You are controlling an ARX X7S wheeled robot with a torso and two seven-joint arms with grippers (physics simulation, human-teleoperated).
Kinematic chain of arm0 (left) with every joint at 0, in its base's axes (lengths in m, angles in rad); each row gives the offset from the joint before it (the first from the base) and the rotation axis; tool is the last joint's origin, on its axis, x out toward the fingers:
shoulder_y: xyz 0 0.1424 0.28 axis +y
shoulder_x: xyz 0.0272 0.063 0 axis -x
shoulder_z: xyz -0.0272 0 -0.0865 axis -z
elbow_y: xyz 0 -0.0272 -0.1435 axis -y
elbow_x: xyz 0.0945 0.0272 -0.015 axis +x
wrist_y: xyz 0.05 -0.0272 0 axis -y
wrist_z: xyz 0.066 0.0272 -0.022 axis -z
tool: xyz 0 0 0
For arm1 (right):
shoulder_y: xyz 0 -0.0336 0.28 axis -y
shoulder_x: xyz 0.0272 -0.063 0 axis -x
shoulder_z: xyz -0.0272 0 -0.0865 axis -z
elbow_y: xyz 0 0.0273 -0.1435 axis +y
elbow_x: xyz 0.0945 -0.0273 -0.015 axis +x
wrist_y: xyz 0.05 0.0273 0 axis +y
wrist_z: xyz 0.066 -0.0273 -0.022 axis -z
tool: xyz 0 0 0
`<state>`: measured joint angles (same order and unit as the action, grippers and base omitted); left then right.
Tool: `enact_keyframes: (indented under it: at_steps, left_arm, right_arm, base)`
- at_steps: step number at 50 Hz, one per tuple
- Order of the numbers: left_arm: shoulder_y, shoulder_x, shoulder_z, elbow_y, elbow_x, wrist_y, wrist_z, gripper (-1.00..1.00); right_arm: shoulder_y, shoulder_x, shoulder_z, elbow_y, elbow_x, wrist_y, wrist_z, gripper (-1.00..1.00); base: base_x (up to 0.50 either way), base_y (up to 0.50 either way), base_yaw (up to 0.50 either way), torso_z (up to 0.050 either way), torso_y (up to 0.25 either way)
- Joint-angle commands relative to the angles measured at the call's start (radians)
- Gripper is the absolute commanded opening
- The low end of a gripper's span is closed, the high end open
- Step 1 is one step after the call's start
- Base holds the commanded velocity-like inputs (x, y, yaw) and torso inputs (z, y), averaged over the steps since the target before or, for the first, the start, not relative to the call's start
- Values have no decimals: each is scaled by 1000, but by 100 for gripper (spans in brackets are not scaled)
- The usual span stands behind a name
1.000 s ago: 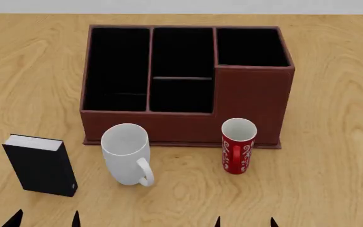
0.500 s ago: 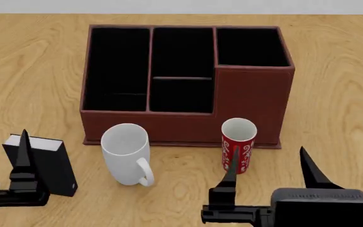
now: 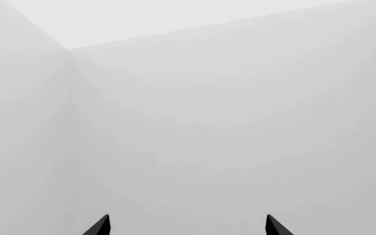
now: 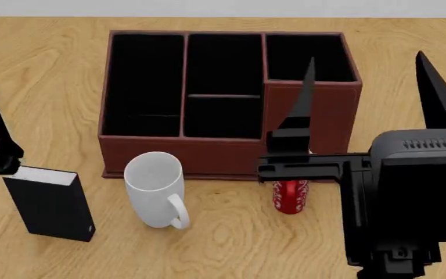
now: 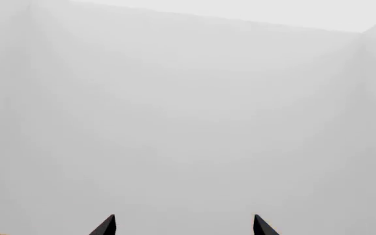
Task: Pick up the white mug and place it to the right of the caddy.
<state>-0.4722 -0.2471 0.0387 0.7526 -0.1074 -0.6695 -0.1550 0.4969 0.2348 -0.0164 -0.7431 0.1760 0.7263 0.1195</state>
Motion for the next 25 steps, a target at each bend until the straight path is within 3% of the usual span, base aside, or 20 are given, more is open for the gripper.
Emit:
enact_keyframes:
  at_steps: [1,25]
  left_arm:
    - [-115,-21,10,62,0,-103,-8,100]
    - [-138,-17,-4,70,-17,-111,-24,100]
  right_arm:
    - [106,18,4,-36,16,65,3,100]
    - [156,27,26,-63,49,109,12,100]
  base:
    - [0,0,0,0,0]
    - [0,0,0,0,0]
